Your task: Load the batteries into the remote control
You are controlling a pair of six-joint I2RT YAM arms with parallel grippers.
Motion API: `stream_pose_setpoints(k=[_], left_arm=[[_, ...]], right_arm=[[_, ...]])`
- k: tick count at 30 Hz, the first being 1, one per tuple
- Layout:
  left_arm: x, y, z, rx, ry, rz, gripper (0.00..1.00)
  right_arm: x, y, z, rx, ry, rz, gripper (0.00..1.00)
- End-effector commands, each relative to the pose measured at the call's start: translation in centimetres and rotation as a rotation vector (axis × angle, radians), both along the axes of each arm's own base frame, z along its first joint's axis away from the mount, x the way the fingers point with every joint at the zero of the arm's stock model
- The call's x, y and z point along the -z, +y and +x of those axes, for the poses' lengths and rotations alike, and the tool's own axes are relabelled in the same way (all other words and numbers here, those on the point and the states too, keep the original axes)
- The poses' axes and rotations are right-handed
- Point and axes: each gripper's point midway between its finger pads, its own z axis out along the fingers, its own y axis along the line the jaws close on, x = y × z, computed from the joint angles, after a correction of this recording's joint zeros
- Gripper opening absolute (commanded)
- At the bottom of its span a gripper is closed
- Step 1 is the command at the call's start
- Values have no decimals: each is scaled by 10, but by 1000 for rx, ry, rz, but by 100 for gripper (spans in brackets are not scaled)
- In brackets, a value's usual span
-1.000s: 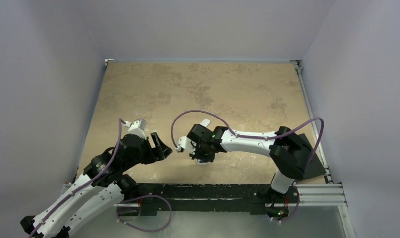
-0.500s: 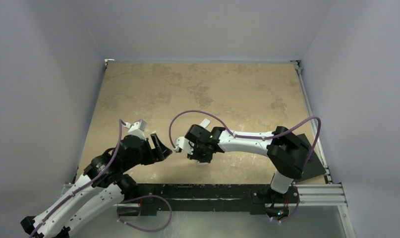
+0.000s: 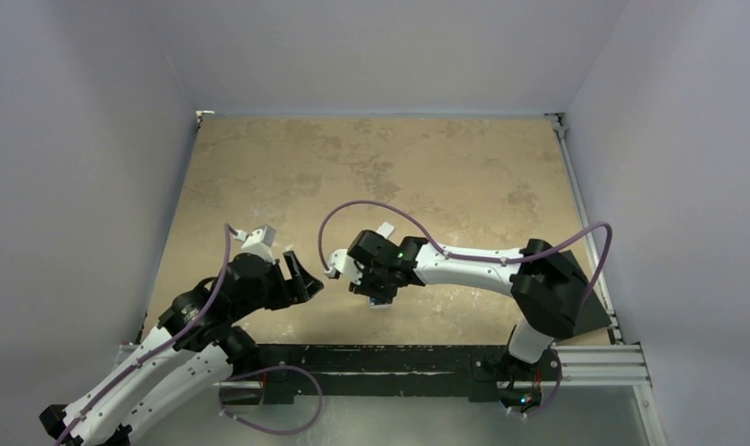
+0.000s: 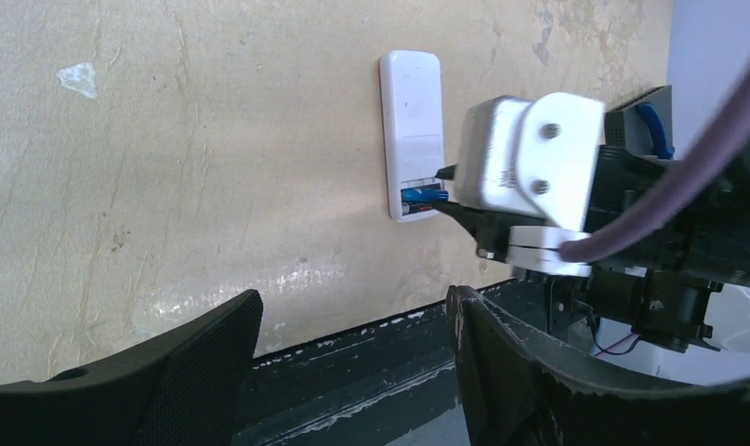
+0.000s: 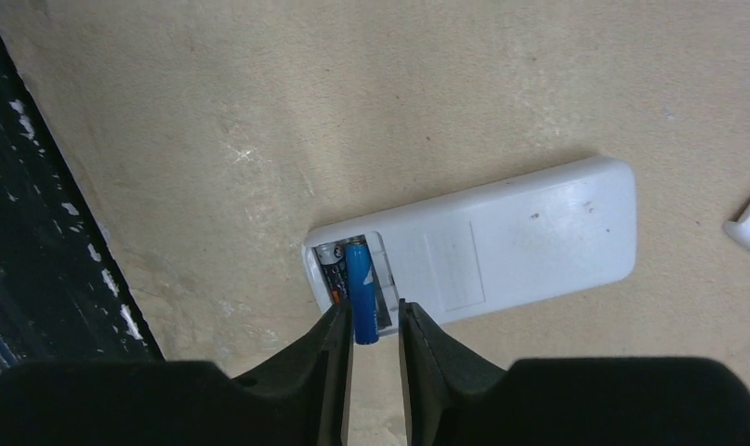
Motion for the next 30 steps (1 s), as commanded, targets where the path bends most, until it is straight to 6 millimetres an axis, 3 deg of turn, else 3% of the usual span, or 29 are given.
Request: stream_pose_setpoints(k=[1,13,20,30], left_arm=[[2,-5,1,5,8,-20,72],[13,-17,3,40,35,-27,72],[26,-31,6,76,60,-33,72],[53,-58,8,164,118,-66,72]], right_arm=[[-35,13,11,97,-64,114,31],[-70,-5,37,441,-175,248,30],[-77,-16,39,621,-163,319,21],[-97,-38,34,934,-112,575,37]])
